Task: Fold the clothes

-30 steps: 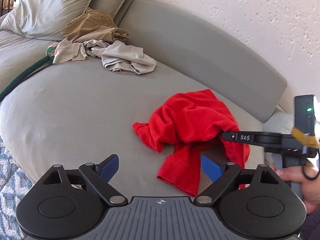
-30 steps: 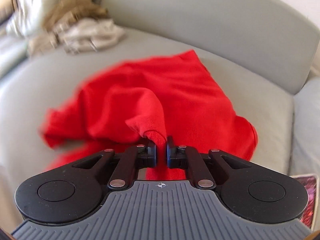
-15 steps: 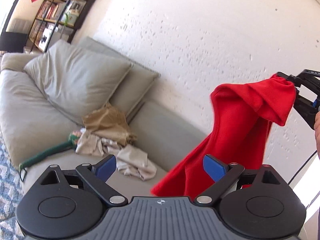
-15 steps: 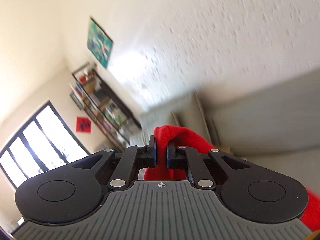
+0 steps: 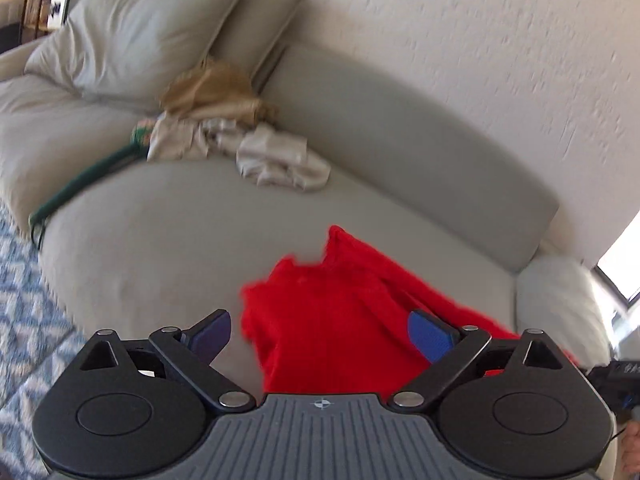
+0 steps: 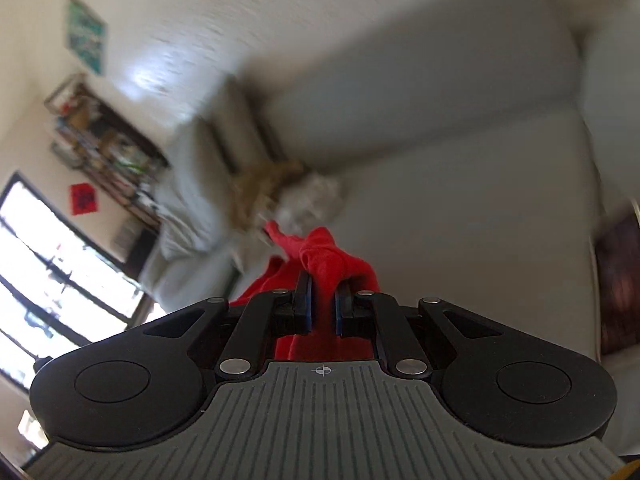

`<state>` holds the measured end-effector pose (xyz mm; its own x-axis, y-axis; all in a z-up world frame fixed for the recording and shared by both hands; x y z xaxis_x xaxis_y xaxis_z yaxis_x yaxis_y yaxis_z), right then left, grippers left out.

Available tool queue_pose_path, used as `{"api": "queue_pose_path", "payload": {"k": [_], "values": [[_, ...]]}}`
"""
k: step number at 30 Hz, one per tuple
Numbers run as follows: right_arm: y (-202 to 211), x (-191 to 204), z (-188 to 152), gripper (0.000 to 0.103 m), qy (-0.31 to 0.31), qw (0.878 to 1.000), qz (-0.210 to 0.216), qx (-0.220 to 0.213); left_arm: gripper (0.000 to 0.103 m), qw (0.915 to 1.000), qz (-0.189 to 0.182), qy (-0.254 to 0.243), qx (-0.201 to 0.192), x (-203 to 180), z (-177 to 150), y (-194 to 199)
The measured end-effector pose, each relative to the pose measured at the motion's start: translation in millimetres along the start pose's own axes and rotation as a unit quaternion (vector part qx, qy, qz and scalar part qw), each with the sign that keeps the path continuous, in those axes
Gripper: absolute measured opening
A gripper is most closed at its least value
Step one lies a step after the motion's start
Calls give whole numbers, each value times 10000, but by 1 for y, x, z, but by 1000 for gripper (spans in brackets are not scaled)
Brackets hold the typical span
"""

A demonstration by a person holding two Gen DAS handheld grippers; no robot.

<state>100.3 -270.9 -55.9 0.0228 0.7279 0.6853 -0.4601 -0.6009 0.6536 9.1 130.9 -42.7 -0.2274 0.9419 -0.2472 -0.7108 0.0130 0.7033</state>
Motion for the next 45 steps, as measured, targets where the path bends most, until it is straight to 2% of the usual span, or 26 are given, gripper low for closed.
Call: {"api": "queue_pose_path", "payload": {"k": [1, 2, 3, 4, 6, 9, 12, 15, 18, 20, 23, 25, 26, 27, 28, 30, 31, 33, 36, 37, 38, 39, 40, 41, 43, 45], "values": [[-16, -30, -18, 18, -283, 9982, -409, 334, 93, 9998, 31, -41, 200, 0, -9, -8], [-25, -54, -37, 19, -470, 9942, -820, 516, 93, 9993, 40, -94, 352, -1, -15, -16], [-32, -76, -56, 26, -634, 9883, -1232, 640, 93, 9988, 52, -154, 456, -1, -19, -22], [-32, -85, -65, 33, -736, 9870, -1306, 585, 92, 9986, 69, -222, 482, -1, -21, -26], [-22, -90, -71, 56, -928, 9890, -1106, 327, 92, 9981, 119, -377, 471, -7, -18, -34], [-4, -70, -63, 57, -921, 9923, -823, -26, 89, 9974, 194, -528, 455, -19, -10, -45], [4, -38, -54, 57, -367, 9952, -882, -213, 71, 9975, 260, -394, 530, -25, -8, -53], [0, -8, -47, 57, -65, 9978, -644, -156, 72, 9979, 220, -259, 547, -24, -11, -56], [-22, 8, -62, 59, 356, 9975, -584, 160, 72, 9974, 242, -251, 633, -25, -19, -58], [-41, 16, -75, 59, 1069, 9908, -785, 282, 73, 9971, 236, -195, 703, -24, -23, -59], [-68, 27, -93, 59, 2158, 9695, -1076, 433, 75, 9973, 218, -119, 697, -20, -24, -56], [-83, 31, -104, 55, 2792, 9494, -1334, 536, 76, 9975, 217, -101, 660, -18, -24, -53], [-89, 30, -108, 42, 3056, 9378, -1540, 579, 76, 9977, 223, -89, 636, -16, -23, -52], [-91, 30, -109, 13, 3258, 9283, -1713, 534, 77, 9979, 233, -73, 607, -13, -22, -50], [-88, 30, -106, 0, 3386, 9219, -1835, 421, 77, 9980, 243, -57, 578, -11, -21, -48], [-70, 33, -87, 1, 3403, 9170, -2078, -83, 77, 9983, 261, 0, 520, -6, -19, -46], [-56, 35, -70, 1, 3338, 9128, -2290, -541, 77, 9984, 268, 37, 493, -4, -18, -46], [-23, 33, -31, 1, 2956, 9079, -2643, -1362, 77, 9983, 244, 119, 514, -2, -18, -48], [16, 16, 14, 2, 2173, 9002, -3160, -2062, 77, 9980, 145, 214, 574, -3, -19, -51], [24, 9, 21, 5, 1918, 9003, -3266, -2145, 77, 9979, 100, 222, 593, -4, -20, -52], [32, 1, 27, 18, 1650, 9019, -3337, -2189, 77, 9979, 68, 223, 610, -5, -21, -53], [38, -5, 29, 29, 1416, 9101, -3244, -2155, 77, 9978, 47, 219, 624, -6, -22, -54], [42, -8, 25, 37, 1129, 9278, -2908, -2045, 76, 9977, 39, 217, 637, -6, -23, -56], [41, -10, 18, 51, 891, 9455, -2521, -1860, 76, 9976, 43, 218, 651, -6, -23, -57], [37, -11, 1, 54, 468, 9729, -1750, -1435, 76, 9975, 67, 213, 675, -5, -23, -59], [18, -12, -21, 54, -112, 9932, -913, -710, 76, 9974, 81, 192, 693, -6, -23, -61]]}}
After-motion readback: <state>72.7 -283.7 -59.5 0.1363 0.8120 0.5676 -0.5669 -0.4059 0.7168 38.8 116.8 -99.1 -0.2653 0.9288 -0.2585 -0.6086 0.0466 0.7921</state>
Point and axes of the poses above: each gripper's, at about its wrist camera, not at the fingertips, and y roughly against the way its jaws point, x to its left, z to its top, the point moved 6 cm from there along -y, roughly the way its jaws point, and after that the axes turned 5 degrees about -y, right-handed, at the moved point
